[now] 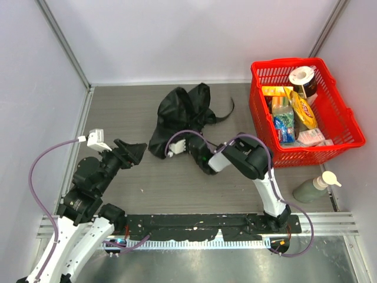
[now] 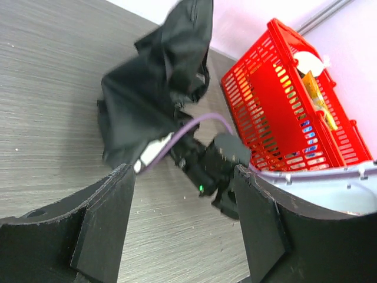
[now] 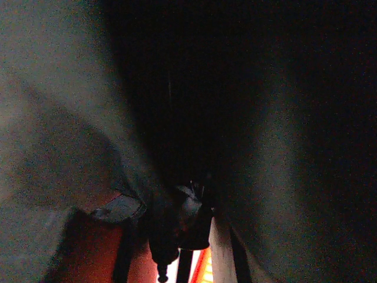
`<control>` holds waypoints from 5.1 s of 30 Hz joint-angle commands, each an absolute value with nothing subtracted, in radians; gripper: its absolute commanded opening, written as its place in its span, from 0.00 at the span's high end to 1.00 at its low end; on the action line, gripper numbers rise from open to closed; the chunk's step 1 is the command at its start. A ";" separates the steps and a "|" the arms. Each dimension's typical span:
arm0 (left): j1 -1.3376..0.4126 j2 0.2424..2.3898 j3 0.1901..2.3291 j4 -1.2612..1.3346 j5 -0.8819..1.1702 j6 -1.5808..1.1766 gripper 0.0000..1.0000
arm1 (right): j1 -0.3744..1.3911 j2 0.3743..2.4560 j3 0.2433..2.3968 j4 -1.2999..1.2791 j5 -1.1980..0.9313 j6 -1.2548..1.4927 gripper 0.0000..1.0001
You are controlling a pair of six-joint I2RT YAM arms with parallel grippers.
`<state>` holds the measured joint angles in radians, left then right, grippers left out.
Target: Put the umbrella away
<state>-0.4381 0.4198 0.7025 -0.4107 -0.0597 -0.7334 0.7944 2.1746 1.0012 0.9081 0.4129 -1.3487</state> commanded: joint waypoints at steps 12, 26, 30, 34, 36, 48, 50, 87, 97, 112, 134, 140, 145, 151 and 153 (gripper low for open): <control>-0.434 0.448 0.839 -0.764 -0.350 -0.827 0.30 | 0.963 1.849 0.827 0.437 0.269 -0.663 0.99; -0.434 0.499 0.594 -0.707 -0.061 -1.317 0.28 | 0.882 1.896 0.842 0.196 -0.299 -0.375 0.99; -0.434 0.511 0.451 -0.539 0.036 -1.439 0.28 | 0.873 1.928 0.850 0.166 -0.347 -0.338 0.99; -0.434 0.572 0.356 -0.332 0.055 -1.534 0.25 | 0.873 1.939 0.842 0.199 -0.374 -0.322 0.99; -0.434 0.615 0.302 -0.183 0.072 -1.572 0.20 | 0.873 1.937 0.847 0.202 -0.379 -0.319 0.99; -0.436 1.037 0.324 0.158 -0.058 -1.574 0.17 | 0.853 1.940 0.862 0.190 -0.410 -0.308 0.99; -0.434 1.086 0.322 0.207 -0.052 -1.594 0.18 | 0.851 1.942 0.865 0.190 -0.414 -0.307 0.99; -0.434 1.595 0.604 0.003 -0.092 -1.387 0.51 | 0.854 1.970 0.931 0.097 -0.497 -0.334 0.99; -0.437 1.649 0.630 -0.066 -0.087 -1.299 1.00 | 0.864 1.928 0.939 0.106 -0.408 -0.266 0.85; -0.452 1.654 0.679 -0.314 -0.089 -1.419 1.00 | 1.017 1.388 0.793 0.057 0.116 -0.086 0.26; -0.477 1.628 0.678 -0.459 -0.130 -1.549 1.00 | 1.157 1.858 0.980 0.420 0.384 -0.526 0.24; -0.488 1.598 0.693 -0.479 -0.146 -1.557 1.00 | 1.135 1.986 1.031 0.449 0.458 -0.566 0.30; -0.489 1.565 0.681 -0.479 -0.149 -1.563 1.00 | 1.104 2.020 0.999 0.428 0.506 -0.520 0.65; -0.486 1.482 0.618 -0.388 -0.158 -1.563 0.99 | 1.078 1.997 0.934 0.351 0.346 -0.408 0.99; -0.488 1.428 0.598 -0.367 -0.181 -1.546 0.77 | 1.049 1.990 0.920 0.331 0.255 -0.362 0.99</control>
